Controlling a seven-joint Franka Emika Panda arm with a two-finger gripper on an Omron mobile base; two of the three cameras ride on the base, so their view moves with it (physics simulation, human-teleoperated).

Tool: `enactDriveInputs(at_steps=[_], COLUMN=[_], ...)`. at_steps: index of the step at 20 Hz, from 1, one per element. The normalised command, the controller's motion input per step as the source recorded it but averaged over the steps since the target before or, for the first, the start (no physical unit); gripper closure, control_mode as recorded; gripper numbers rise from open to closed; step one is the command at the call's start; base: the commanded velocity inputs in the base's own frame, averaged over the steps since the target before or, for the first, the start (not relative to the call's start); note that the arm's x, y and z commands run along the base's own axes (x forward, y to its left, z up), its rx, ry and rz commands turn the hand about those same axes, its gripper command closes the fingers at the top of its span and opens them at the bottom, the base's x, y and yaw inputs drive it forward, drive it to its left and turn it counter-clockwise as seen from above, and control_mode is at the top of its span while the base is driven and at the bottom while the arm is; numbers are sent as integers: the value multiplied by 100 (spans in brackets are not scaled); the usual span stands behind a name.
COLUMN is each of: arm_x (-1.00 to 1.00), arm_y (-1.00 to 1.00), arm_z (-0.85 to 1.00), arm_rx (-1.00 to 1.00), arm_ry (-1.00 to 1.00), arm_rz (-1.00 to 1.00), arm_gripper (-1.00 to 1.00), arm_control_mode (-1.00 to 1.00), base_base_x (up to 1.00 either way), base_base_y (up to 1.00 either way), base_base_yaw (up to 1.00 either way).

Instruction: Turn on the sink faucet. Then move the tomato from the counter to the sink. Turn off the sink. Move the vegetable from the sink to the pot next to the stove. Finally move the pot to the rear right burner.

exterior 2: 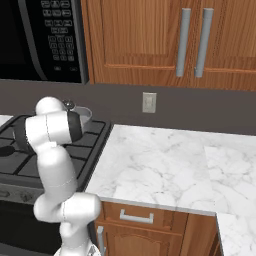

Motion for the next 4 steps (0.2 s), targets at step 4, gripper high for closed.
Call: enactDriveInputs(at_steps=[4], arm_x=[0], arm_y=[2], arm_z=[-18], arm_rx=[0], arm_ry=[1], arm_rz=[3], arm_gripper=[100], arm_control_mode=[-100], base_base_x=[0], base_base_y=[0], base_base_yaw=[0])
